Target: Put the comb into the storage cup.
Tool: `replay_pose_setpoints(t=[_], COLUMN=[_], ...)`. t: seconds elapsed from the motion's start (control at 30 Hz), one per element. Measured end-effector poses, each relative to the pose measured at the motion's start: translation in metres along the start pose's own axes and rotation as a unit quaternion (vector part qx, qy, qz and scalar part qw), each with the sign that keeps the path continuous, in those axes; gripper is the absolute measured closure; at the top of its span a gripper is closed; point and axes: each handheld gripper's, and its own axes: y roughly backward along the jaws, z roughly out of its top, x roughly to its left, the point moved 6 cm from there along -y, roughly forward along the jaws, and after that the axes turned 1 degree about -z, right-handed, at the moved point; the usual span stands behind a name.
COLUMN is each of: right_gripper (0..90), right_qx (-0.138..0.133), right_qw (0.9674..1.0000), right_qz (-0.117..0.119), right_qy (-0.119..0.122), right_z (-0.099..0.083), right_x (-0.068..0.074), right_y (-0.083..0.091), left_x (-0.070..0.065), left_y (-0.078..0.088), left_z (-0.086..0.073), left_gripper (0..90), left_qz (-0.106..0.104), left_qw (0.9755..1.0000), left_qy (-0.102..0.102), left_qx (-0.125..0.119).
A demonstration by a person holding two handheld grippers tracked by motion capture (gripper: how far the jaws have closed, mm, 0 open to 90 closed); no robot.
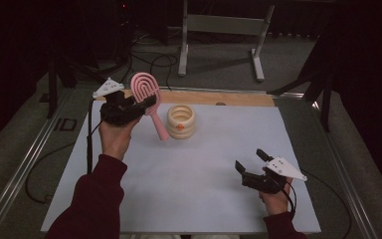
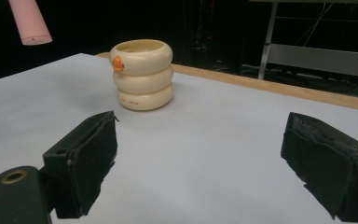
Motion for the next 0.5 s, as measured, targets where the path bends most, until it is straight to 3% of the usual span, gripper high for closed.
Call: replay_pose_setpoints(t=[0.5], right_gripper=[10.9], right_qx=[-0.003], right_qw=[1.0], right_qz=[0.005], right_qy=[-0.007], right_z=[0.001], right_x=[-0.001], right_y=[0.002], left_x=[0.002], left_y=[-0.026], left_z=[0.013], left_gripper=[64.3], left_qz=[0.013], left_qw=[0.9999], left_qy=[-0.009], left_qx=[0.005])
